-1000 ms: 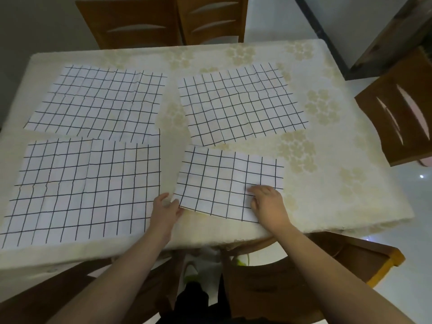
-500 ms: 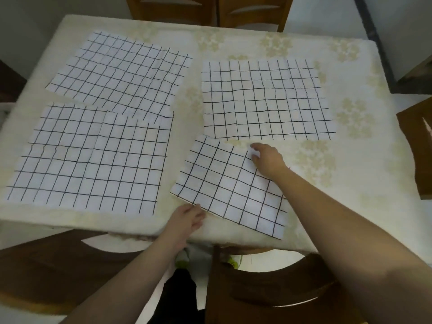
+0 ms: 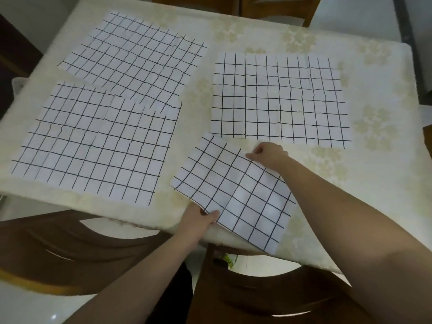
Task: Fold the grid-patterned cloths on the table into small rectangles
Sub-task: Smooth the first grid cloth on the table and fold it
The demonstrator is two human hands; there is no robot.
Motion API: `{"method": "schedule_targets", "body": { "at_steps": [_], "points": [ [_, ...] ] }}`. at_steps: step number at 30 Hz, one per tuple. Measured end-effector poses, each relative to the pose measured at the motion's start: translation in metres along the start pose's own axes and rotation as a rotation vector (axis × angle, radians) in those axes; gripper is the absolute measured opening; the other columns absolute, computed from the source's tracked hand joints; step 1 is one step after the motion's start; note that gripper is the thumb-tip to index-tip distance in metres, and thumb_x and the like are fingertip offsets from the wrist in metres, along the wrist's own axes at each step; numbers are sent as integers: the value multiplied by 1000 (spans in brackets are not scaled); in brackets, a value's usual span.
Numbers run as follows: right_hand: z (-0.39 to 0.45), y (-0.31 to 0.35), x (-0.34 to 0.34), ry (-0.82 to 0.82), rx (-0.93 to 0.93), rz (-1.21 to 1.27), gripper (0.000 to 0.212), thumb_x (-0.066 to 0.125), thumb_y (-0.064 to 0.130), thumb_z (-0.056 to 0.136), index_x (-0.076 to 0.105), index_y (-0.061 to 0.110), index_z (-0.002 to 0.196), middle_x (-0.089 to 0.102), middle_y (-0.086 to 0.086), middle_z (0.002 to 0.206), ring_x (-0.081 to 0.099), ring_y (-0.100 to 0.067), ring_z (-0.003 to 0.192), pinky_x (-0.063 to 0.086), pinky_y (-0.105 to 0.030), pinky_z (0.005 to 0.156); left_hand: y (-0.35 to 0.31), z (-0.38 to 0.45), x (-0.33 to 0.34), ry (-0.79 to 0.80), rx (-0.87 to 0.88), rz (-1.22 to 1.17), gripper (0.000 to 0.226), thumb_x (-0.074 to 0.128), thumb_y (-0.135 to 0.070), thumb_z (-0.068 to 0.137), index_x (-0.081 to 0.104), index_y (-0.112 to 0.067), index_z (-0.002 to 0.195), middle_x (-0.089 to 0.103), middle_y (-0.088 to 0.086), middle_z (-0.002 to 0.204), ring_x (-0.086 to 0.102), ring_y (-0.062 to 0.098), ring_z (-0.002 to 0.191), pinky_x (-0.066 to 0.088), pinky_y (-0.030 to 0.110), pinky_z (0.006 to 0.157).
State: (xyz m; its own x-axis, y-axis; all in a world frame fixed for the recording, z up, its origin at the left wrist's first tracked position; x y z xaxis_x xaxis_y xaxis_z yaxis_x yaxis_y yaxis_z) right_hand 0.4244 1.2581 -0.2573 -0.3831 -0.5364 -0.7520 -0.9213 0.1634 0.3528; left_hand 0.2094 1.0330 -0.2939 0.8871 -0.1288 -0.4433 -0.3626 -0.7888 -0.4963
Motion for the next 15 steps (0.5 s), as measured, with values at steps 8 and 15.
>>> {"method": "schedule_targets", "body": {
  "at_steps": [8,15],
  "points": [
    [-21,-2,2,153,-125,280,32,74,41,81,61,17,98,56,5,84,50,-10,67,38,-20,58,-22,1,-32,-104,186,9,43,58,-41,93,60,0,107,65,21,101,63,32,95,50,42,85],
    [-40,-25,26,265,-40,527,31,81,29,77,51,18,76,44,2,73,48,-15,66,51,-24,66,-29,9,-60,-105,246,-141,30,51,-34,99,48,-8,85,42,5,72,46,18,67,37,26,58]
  ]
}}
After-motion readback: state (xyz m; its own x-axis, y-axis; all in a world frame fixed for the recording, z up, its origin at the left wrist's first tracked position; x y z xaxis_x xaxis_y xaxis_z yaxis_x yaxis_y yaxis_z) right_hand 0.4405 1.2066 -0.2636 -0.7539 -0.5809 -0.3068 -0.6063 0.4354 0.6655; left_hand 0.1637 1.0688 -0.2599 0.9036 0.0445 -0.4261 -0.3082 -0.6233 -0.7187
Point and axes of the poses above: each hand's wrist, its own z-axis towards the middle knuckle, its own x-axis out of the palm, y = z × x, the point moved 8 cm from there along z, towards the middle knuckle
